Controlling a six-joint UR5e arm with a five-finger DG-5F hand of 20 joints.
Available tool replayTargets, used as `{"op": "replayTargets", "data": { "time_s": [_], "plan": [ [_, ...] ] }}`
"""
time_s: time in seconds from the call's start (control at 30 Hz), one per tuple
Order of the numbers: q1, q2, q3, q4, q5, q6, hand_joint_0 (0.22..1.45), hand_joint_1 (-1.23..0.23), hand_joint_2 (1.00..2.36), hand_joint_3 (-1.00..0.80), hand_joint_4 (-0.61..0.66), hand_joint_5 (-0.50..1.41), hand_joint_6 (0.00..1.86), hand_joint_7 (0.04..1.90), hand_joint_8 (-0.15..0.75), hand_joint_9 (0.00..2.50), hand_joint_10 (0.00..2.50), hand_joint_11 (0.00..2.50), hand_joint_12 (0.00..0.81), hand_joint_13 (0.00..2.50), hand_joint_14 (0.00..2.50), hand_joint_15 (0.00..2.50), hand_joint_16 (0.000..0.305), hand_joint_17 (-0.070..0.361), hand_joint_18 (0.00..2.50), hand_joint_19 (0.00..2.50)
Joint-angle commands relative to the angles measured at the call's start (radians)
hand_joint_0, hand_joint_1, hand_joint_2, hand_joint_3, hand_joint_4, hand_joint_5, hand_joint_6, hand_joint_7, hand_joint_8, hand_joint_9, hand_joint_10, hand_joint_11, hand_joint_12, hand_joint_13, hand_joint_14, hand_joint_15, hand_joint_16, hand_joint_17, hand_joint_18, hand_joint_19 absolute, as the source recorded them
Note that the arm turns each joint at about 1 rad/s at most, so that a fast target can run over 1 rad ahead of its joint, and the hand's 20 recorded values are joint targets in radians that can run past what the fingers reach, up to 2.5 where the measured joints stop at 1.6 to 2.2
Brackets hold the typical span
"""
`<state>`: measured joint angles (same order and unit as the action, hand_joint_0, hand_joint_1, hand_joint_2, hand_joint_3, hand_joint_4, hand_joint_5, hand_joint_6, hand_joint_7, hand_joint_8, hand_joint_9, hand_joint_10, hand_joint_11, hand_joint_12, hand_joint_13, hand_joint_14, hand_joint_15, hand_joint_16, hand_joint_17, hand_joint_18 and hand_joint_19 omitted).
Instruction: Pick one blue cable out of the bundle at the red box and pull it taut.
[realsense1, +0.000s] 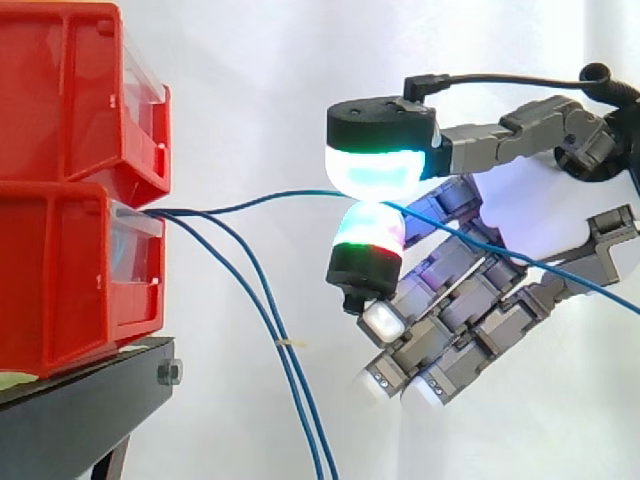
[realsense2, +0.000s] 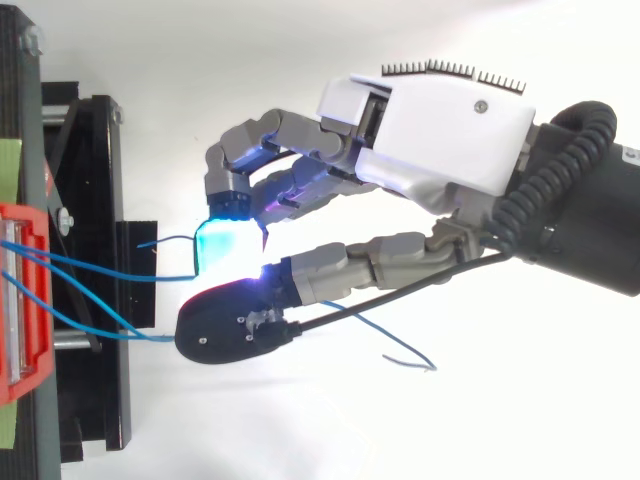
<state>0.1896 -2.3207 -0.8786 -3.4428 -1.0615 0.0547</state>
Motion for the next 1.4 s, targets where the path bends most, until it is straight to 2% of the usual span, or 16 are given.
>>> {"op": "replayTargets", "data": {
  "time_s": [0.0,0.13,0.33,0.53,0.8,1.13,1.37],
  "plan": [
    [-0.001,0.000,0.000,0.001,0.000,-0.001,0.54,-0.67,1.01,-0.29,0.22,-0.16,0.84,1.34,0.318,0.86,0.02,0.99,0.436,0.50,0.01,0.24,0.061,0.138,0.42,0.31],
    [-0.001,0.000,0.000,0.001,0.000,-0.003,0.54,-0.66,1.01,-0.25,0.21,-0.15,0.83,1.35,0.320,0.87,0.02,1.00,0.437,0.51,0.01,0.24,0.061,0.137,0.42,0.30],
    [0.001,0.000,-0.002,0.001,0.000,-0.001,0.54,-0.69,1.01,-0.14,0.20,-0.14,0.84,1.36,0.360,0.91,0.02,0.99,0.481,0.54,0.01,0.24,0.070,0.157,0.49,0.28],
    [-0.001,0.000,-0.002,0.001,0.000,-0.001,0.55,-0.71,1.02,-0.06,0.14,-0.15,0.85,1.39,0.350,0.90,0.02,0.99,0.473,0.55,0.01,0.24,0.068,0.153,0.49,0.27],
    [-0.001,0.000,-0.003,-0.004,0.002,-0.001,0.55,-0.71,1.01,-0.03,0.08,-0.14,0.86,1.34,0.336,0.97,0.02,0.98,0.477,0.56,0.01,0.23,0.070,0.157,0.51,0.25],
    [-0.001,0.001,-0.002,-0.004,-0.002,-0.006,0.56,-0.72,1.01,-0.02,0.09,-0.13,0.85,1.34,0.342,1.00,0.02,0.97,0.486,0.57,0.01,0.23,0.072,0.161,0.51,0.24],
    [-0.001,0.000,-0.002,-0.010,-0.003,-0.030,0.56,-0.72,1.01,-0.02,0.10,-0.13,0.85,1.34,0.346,1.00,0.02,0.97,0.488,0.57,0.01,0.23,0.072,0.162,0.51,0.24]
  ]
}}
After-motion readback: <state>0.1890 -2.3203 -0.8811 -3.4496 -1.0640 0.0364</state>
